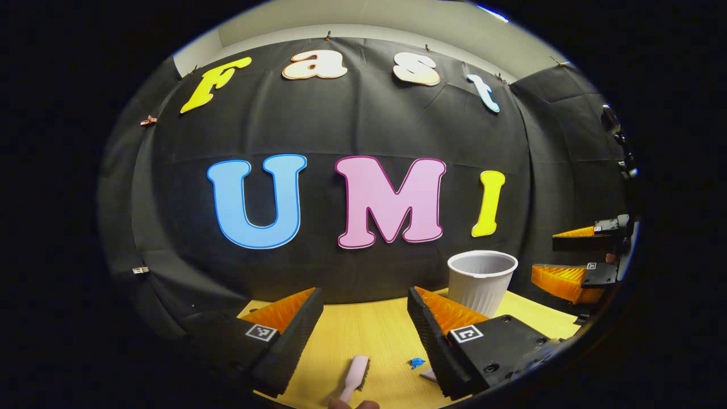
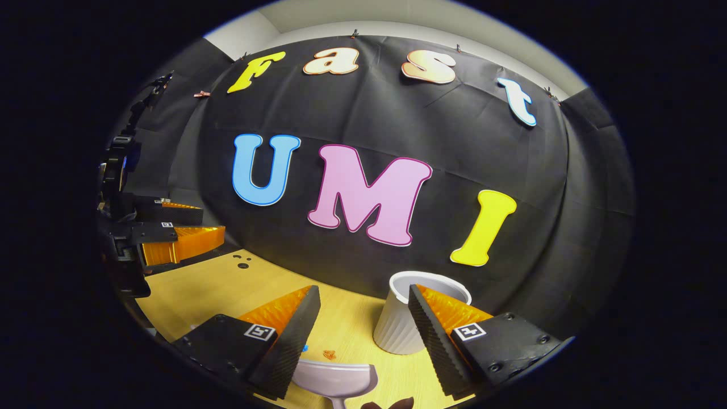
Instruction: Pick up the small broom and dustpan from the desktop, sweep the trash into the dustpan with the broom, and then empty the trash into the garbage bin.
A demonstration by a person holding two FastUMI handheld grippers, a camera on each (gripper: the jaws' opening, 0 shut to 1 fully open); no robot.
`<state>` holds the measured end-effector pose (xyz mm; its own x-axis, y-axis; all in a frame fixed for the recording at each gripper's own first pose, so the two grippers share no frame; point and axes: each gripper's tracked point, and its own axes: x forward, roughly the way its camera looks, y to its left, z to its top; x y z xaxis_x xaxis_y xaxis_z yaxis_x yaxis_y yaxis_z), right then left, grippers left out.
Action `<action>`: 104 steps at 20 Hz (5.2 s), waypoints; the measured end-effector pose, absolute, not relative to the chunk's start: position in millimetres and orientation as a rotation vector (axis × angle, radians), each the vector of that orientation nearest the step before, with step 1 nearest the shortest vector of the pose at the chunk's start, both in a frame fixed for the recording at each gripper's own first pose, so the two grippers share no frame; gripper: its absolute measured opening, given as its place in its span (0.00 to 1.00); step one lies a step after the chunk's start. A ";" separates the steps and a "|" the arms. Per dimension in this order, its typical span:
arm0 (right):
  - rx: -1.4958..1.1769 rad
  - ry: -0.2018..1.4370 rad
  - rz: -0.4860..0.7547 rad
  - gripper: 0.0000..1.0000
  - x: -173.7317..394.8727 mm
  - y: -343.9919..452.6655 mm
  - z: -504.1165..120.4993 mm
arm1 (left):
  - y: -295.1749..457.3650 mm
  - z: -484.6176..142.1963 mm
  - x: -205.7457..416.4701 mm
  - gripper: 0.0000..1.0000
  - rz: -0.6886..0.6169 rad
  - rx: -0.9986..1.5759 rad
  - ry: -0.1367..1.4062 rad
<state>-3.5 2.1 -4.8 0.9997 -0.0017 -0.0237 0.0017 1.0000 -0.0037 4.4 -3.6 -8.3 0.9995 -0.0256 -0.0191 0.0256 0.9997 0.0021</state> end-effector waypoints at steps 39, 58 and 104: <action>0.187 1.119 0.161 0.43 -50.2 51.5 -412.5 | 14.9 -117.1 6.8 0.93 0.070 0.024 0.264; 0.103 0.976 0.257 0.37 -81.3 24.2 -340.3 | 12.8 -376.9 29.5 0.71 -0.150 0.056 1.082; 0.026 1.117 0.400 0.38 -68.1 45.9 -391.9 | -157.8 -316.4 44.7 0.26 -0.804 0.051 1.047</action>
